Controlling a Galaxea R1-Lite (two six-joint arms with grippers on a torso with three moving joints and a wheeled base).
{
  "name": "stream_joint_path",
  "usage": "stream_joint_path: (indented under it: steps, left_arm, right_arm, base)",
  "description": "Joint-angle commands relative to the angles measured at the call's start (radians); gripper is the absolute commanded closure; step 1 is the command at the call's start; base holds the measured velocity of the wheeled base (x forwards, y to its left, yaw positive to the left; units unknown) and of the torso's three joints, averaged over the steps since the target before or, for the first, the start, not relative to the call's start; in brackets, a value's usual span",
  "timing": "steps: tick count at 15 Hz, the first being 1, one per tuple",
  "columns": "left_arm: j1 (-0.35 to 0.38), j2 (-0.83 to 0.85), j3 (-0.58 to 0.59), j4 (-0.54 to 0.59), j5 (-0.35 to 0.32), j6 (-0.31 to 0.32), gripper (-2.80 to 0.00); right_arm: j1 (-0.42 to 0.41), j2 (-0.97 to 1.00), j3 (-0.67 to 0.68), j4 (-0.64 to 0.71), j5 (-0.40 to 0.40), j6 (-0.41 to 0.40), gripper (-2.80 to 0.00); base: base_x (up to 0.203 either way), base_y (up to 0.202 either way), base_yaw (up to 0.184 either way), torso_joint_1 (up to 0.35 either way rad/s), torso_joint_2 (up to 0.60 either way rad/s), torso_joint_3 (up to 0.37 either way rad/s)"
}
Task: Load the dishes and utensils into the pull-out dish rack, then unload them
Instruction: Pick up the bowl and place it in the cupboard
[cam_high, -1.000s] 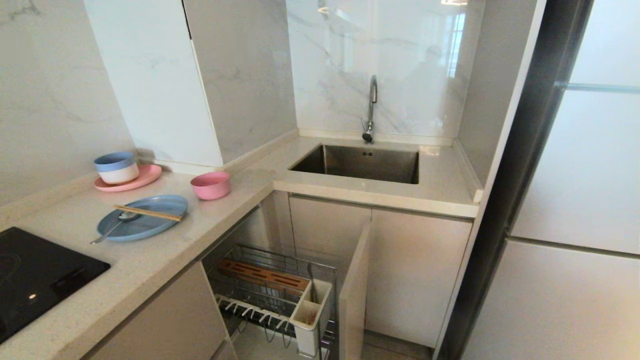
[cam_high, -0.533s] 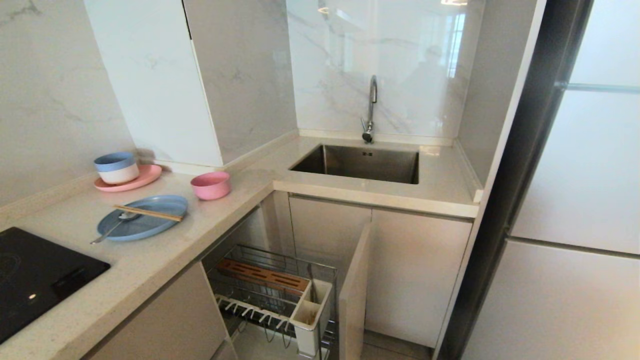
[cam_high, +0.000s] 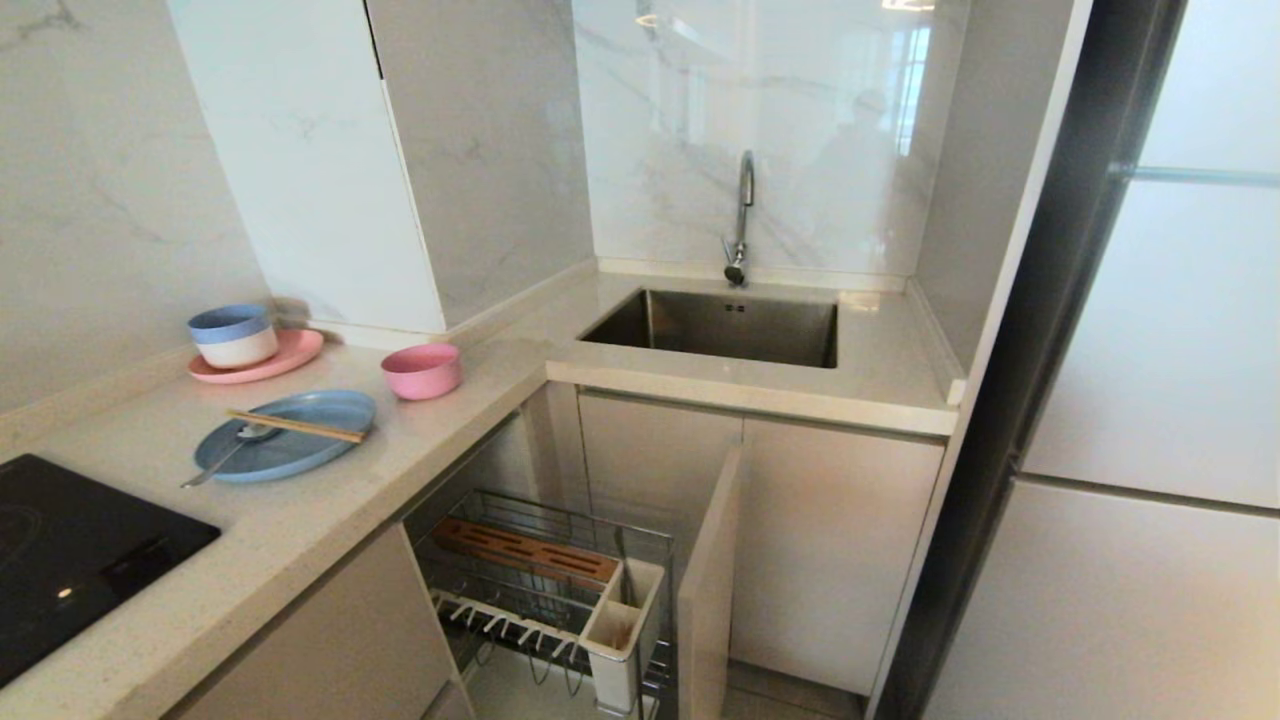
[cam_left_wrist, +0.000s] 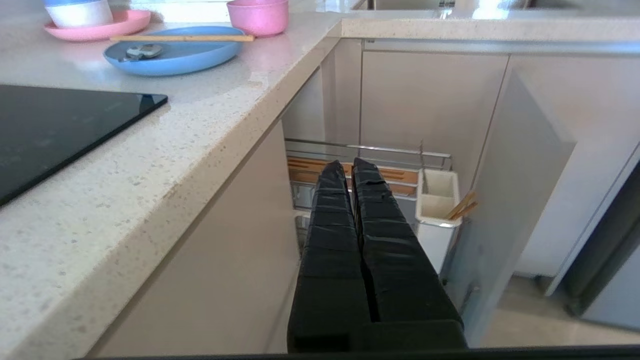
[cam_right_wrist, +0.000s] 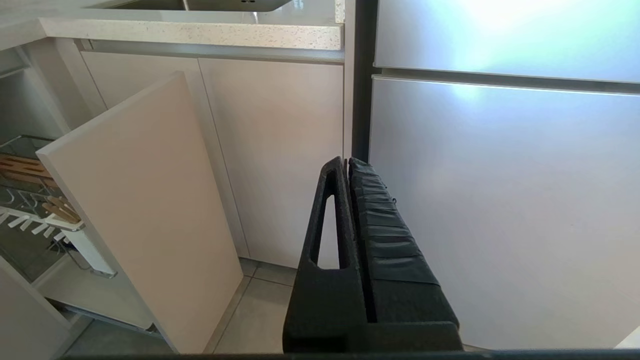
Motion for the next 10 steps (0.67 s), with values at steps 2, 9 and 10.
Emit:
stream_joint_path:
  steps: [2,9,10]
  left_arm:
    - [0.0,-0.004,0.0,0.0,0.001,-0.016,0.0]
    - [-0.003,-0.004,0.0,0.006,-0.021,0.066,0.0]
    - [-0.003,-0.004,0.0,0.007,-0.021,0.065,0.0]
  right_arm:
    - [0.0,0.0,0.0,0.0,0.0,0.0,0.0]
    - [0.0,0.0,0.0,0.0,0.0,0.0,0.0]
    - [0.0,0.001,0.0,0.0,0.0,0.0,0.0]
  base:
    - [0.0,0.0,0.0,0.0,0.0,0.0]
    - [0.0,0.0,0.0,0.0,0.0,0.0]
    - [0.0,0.0,0.0,0.0,0.0,0.0]
